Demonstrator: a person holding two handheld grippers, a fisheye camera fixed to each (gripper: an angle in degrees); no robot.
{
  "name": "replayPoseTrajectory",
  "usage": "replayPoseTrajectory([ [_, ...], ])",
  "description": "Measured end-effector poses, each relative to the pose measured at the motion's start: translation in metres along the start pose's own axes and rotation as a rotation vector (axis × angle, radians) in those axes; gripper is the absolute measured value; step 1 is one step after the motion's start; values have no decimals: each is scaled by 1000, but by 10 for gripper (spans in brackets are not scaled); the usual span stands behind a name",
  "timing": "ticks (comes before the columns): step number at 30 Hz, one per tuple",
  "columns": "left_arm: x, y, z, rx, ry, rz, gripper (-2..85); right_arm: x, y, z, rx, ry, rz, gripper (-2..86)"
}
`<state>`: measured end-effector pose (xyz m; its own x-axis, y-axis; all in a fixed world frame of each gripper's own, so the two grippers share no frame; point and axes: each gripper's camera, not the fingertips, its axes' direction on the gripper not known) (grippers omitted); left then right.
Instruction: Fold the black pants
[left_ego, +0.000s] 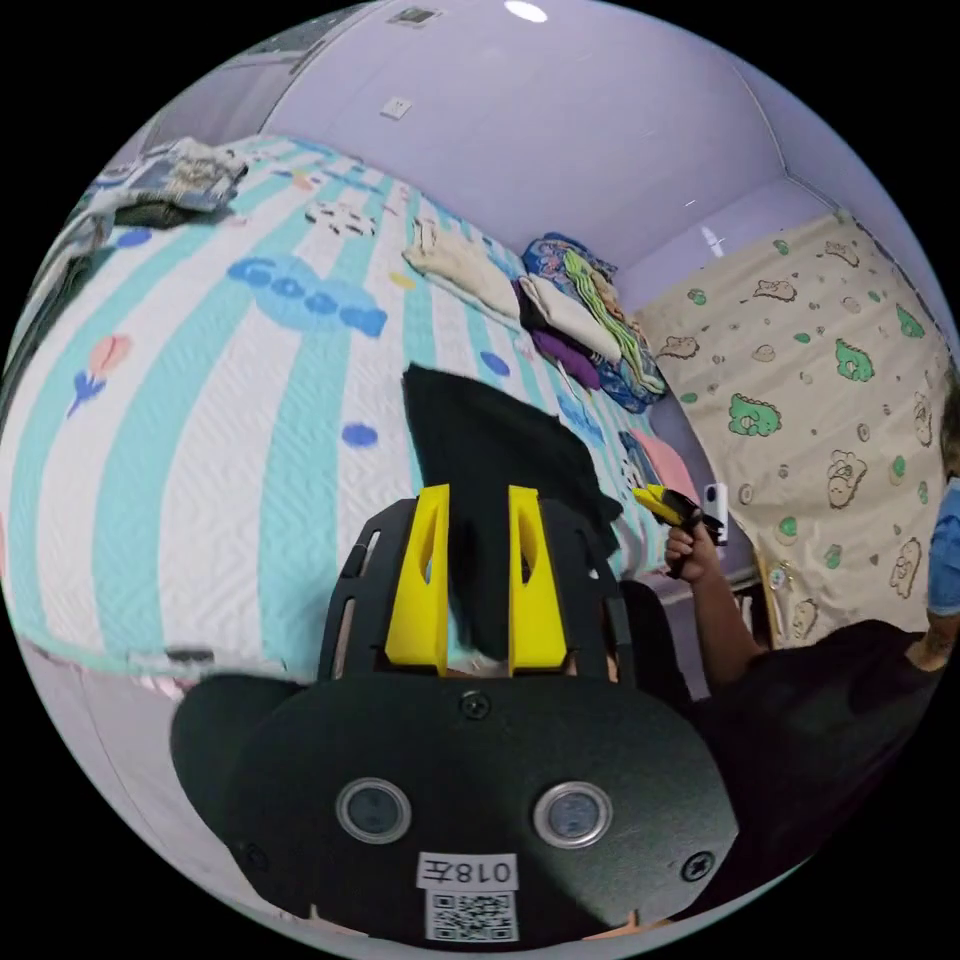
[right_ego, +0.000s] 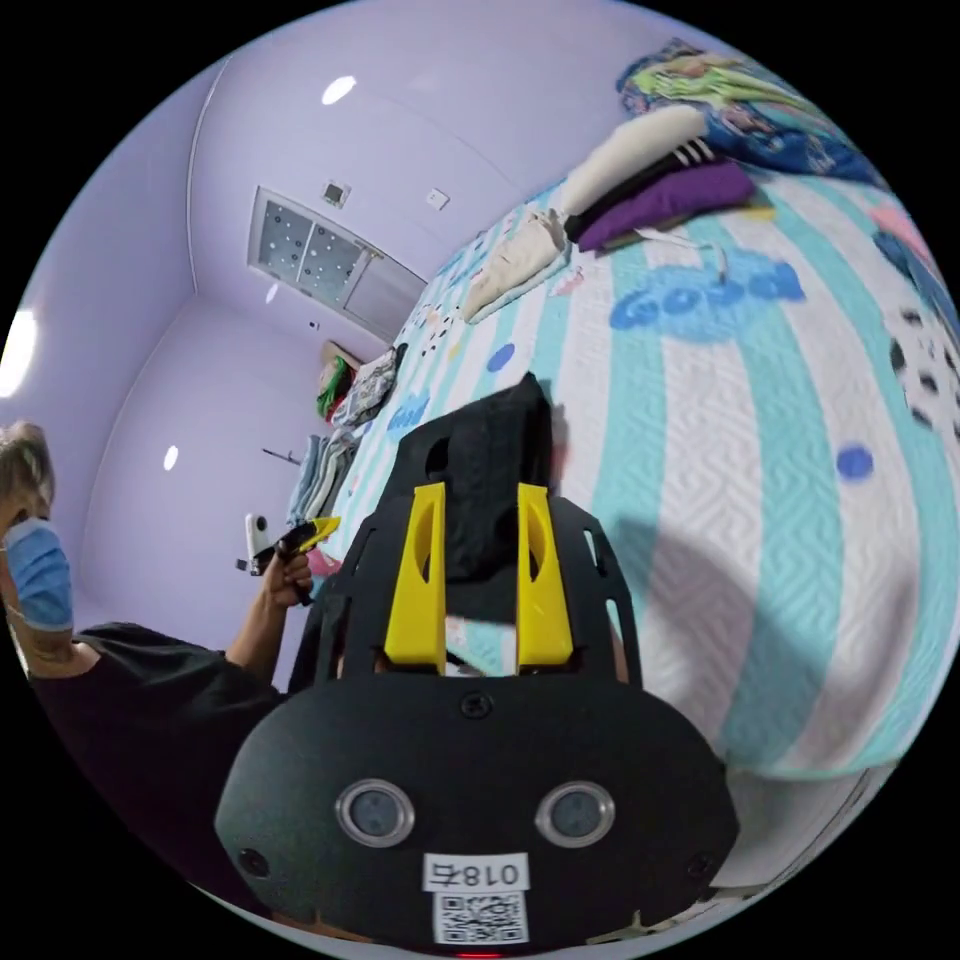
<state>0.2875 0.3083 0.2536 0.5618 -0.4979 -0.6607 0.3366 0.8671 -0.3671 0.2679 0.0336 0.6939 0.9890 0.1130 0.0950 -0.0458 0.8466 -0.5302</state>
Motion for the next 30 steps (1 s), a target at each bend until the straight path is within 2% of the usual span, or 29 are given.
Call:
replayPoseTrajectory([
  [5,-40,-69,98,-35,-45,-52,114,-2,-89,62,-86,51,-18,113],
  [12,-64,-90,186,-155,-135,-40,93,-1,-157,147,-326,144,-45,104],
  [14,-59,-83,200,-169,-130,20,32,-8,-161,149,-333,218,-81,64],
  [16,-53,-73,203,-141,-176,73,7,-15,-162,143,-285,260,-100,21],
  [18,-54,-60,203,-93,-200,73,0,-21,-161,137,-247,435,-117,11],
  [19,-61,-51,205,-60,-172,52,-1,-22,-161,136,-241,429,-132,10],
  [21,-70,-40,216,-54,-144,29,2,-20,-161,131,-213,239,-133,15],
  [24,-88,-29,231,-37,-91,-20,22,-14,-165,125,-159,113,-87,49],
  [26,-119,-20,239,12,39,-127,46,-11,-171,135,-207,94,-68,72],
  [28,-139,-11,240,64,93,-196,55,-8,-176,148,-264,79,-50,78],
  [30,-149,-2,233,116,113,-220,62,-5,-175,134,-167,66,-20,75],
])
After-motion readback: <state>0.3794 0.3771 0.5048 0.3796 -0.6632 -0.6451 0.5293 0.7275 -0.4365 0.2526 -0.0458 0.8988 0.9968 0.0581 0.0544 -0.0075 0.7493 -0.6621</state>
